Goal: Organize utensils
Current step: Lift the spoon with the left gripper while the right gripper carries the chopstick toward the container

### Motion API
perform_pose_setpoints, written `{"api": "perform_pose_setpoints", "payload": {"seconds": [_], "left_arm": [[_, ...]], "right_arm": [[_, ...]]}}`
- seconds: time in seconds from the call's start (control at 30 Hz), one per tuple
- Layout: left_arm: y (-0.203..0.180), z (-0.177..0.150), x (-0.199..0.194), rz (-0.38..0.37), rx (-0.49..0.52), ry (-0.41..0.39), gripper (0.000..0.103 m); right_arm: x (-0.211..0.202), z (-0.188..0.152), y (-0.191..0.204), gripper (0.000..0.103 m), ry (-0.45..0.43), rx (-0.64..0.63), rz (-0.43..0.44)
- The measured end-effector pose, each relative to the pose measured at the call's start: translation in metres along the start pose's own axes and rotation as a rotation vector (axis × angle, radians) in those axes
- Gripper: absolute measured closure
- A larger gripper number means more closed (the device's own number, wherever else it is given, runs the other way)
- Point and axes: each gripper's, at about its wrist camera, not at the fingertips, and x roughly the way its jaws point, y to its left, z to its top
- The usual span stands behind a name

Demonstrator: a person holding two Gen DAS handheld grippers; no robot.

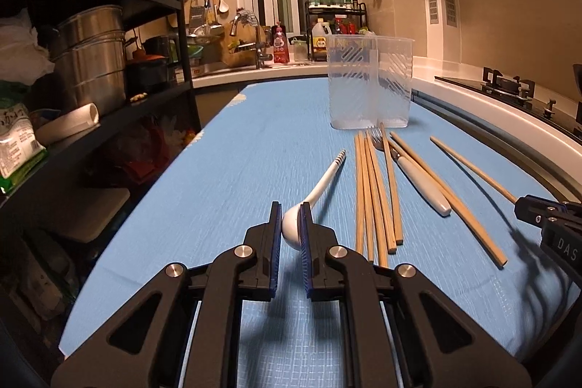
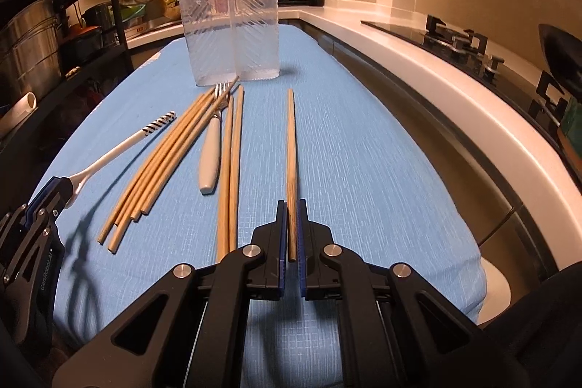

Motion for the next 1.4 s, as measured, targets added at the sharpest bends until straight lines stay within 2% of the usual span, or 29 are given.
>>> {"api": "perform_pose_setpoints", "payload": {"seconds": [0.23,0.6,0.83,1.13,1.4], "left_arm": [[0.008,0.024,-0.019,0.041,0.0,-0.064,0.093],[0.008,0.069,-0.058,0.048,0.072,-0.22,0.092],[0.008,0.091,-0.071,0.033,0.091,-0.258,0.092],[0.007,0.124,-0.065,-0.001,0.104,-0.199,0.092],[0.005,0.162,-0.048,-0.071,0.083,-0.085,0.092]], "right_arm": [[-0.029,0.019,0.001,0.098,-0.076,-0.053,-0.004],[-0.086,0.065,-0.002,0.098,-0.233,-0.121,-0.008],[-0.106,0.093,-0.005,0.098,-0.294,-0.114,0.023],[-0.109,0.124,-0.001,0.098,-0.332,-0.117,0.051],[-0.101,0.152,0.0,0.098,-0.334,-0.105,0.079]]}}
